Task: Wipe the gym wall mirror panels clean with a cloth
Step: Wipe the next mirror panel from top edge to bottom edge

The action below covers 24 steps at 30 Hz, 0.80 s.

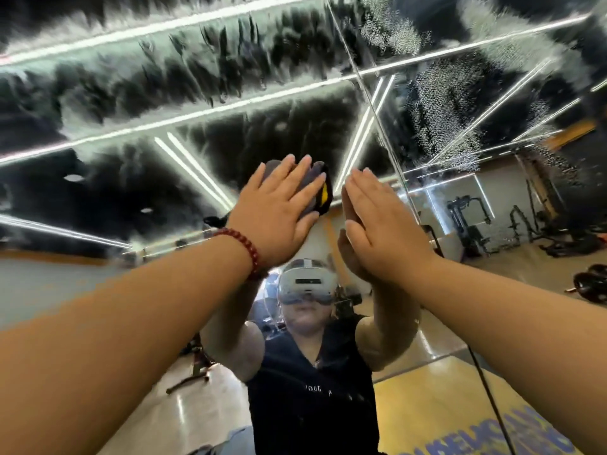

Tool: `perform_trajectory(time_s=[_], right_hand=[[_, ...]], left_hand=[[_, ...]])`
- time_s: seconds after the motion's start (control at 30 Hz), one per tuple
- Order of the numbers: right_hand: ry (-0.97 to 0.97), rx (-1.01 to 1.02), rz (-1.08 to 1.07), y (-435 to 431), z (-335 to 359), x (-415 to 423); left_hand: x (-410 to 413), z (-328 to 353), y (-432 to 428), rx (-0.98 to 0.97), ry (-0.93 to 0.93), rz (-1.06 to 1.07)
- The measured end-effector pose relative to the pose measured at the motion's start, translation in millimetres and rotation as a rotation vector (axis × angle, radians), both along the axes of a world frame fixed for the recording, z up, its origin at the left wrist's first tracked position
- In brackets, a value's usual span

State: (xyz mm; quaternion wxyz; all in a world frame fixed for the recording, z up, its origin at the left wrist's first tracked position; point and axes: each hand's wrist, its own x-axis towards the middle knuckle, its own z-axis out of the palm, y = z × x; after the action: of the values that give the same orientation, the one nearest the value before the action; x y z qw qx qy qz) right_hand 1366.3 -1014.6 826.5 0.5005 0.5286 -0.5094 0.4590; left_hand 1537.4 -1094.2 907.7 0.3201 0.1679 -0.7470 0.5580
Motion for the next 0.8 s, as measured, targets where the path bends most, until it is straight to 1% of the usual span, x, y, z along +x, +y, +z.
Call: perform_trajectory(time_s=[0.03, 0.07, 0.13, 0.17, 0.2, 0.23, 0.27, 0.37, 0.43, 0.47, 0.5, 0.57, 0.67, 0.73, 0.77, 0.8], right_hand=[[-0.019, -0.01, 0.001, -2, 3, 1], [-0.024, -0.007, -0.008, -4, 3, 0], [0.0, 0.024, -0.061, -6, -2, -4], [0.018, 0.042, -0.09, -6, -5, -7], [0.032, 0.051, -0.11, -6, -8, -8], [0.037, 0.052, -0.118, -6, -9, -9], [0.035, 0.05, -0.117, -5, -9, -7], [0.029, 0.054, -0.124, -3, -12, -4], [0.043, 0.048, -0.139, -4, -15, -5], [0.048, 0.043, -0.14, -5, -16, -5], [0.051, 0.044, -0.143, -5, -17, -7], [0.047, 0.051, -0.148, -6, -18, -7], [0.053, 0.063, -0.14, -4, -20, -6], [0.047, 0.062, -0.139, -4, -21, -4], [0.039, 0.056, -0.134, -3, -19, -2], [0.037, 0.047, -0.128, -3, -15, 1]], left_hand=[[0, -14, 0, -0.023, -0.015, -0.013], [1, -32, -3, -0.044, -0.067, -0.049], [10, -69, -10, -0.091, -0.237, -0.116], [15, -78, -14, -0.087, -0.315, -0.105], [19, -78, -17, -0.081, -0.354, -0.081], [20, -70, -19, -0.086, -0.342, -0.074], [18, -57, -20, -0.087, -0.283, -0.08], [17, -7, -9, 0.043, -0.013, -0.064], [17, 11, -9, 0.087, 0.121, -0.041], [16, 9, -9, 0.08, 0.143, -0.037], [13, 1, -10, 0.055, 0.127, -0.04], [13, -24, -13, -0.022, 0.007, -0.066], [24, -61, -22, -0.117, -0.233, -0.121], [34, -57, -25, -0.144, -0.375, -0.13], [39, -45, -25, -0.136, -0.413, -0.152], [41, -28, -25, -0.114, -0.395, -0.193]])
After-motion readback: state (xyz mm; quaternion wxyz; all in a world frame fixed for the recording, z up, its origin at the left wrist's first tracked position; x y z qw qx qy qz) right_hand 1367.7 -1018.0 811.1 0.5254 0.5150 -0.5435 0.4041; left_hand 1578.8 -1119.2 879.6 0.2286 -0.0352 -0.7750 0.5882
